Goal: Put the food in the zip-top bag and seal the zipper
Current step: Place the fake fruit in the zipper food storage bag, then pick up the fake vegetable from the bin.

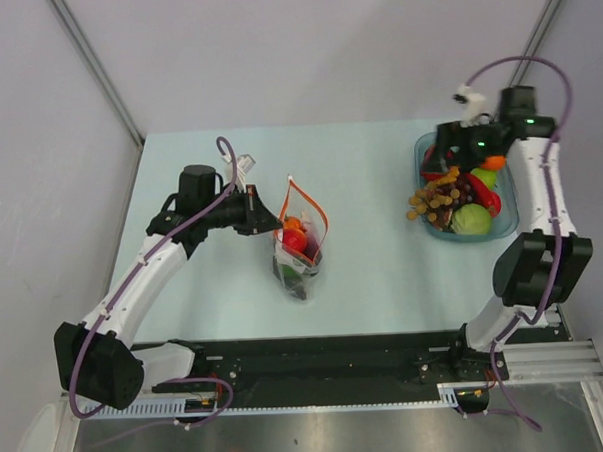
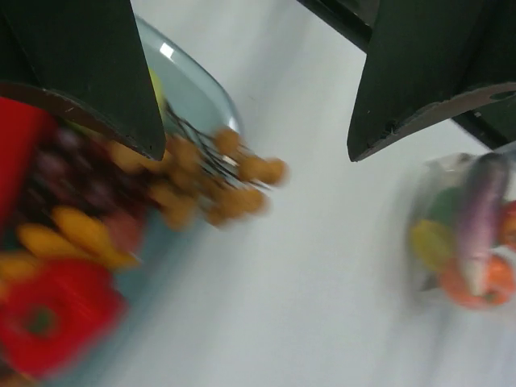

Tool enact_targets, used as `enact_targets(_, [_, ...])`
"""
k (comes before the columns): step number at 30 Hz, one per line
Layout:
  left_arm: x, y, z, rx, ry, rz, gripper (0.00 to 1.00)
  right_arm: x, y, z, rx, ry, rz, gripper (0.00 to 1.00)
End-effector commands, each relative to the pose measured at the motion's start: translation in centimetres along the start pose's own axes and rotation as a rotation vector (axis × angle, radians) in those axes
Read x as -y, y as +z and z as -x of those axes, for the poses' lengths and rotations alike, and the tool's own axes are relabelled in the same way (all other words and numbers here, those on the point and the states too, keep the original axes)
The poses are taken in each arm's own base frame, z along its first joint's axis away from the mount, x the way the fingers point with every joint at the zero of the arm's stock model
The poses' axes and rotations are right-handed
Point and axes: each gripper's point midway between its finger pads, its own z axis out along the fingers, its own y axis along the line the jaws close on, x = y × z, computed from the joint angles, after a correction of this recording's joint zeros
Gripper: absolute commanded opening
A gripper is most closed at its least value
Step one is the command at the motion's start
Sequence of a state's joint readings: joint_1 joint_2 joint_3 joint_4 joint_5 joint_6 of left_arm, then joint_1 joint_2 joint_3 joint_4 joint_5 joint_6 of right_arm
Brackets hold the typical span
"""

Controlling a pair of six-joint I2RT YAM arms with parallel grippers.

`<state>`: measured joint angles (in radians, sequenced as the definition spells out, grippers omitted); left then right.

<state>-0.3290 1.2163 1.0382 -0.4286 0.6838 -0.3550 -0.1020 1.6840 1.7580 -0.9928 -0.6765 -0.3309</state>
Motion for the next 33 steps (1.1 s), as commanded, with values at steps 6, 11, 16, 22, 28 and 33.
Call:
enact_targets(6, [1.0,-0.3,1.3,0.032,0.071,-0.024,0.0,14.1,-7.1,-10.4,-0.218,0.143,-0.269,0.86])
enact_targets(11, [0.7,-0.1,1.3,0.019,0.067,-0.018,0.0,18.4,-6.0,-10.4,-0.286,0.057,-0.367,0.72])
enact_targets(16, [0.6,0.1,1.3,0.009,0.065,-0.016,0.0,20.9,-4.3,-10.4,-0.349,-0.006,-0.387,0.64])
enact_targets(22, [0.3,0.3,1.3,0.007,0.057,-0.008,0.0,23.4,-2.4,-10.5,-0.382,-0.024,-0.393,0.62])
enact_targets(28, [0.1,0.5,1.3,0.0,0.055,-0.002,0.0,22.4,-1.3,-10.7,-0.379,-0.014,-0.33,0.57])
enact_targets(33, [0.0,0.6,1.2,-0.009,0.052,-0.005,0.0,21.2,-2.0,-10.9,-0.371,0.004,-0.294,0.35])
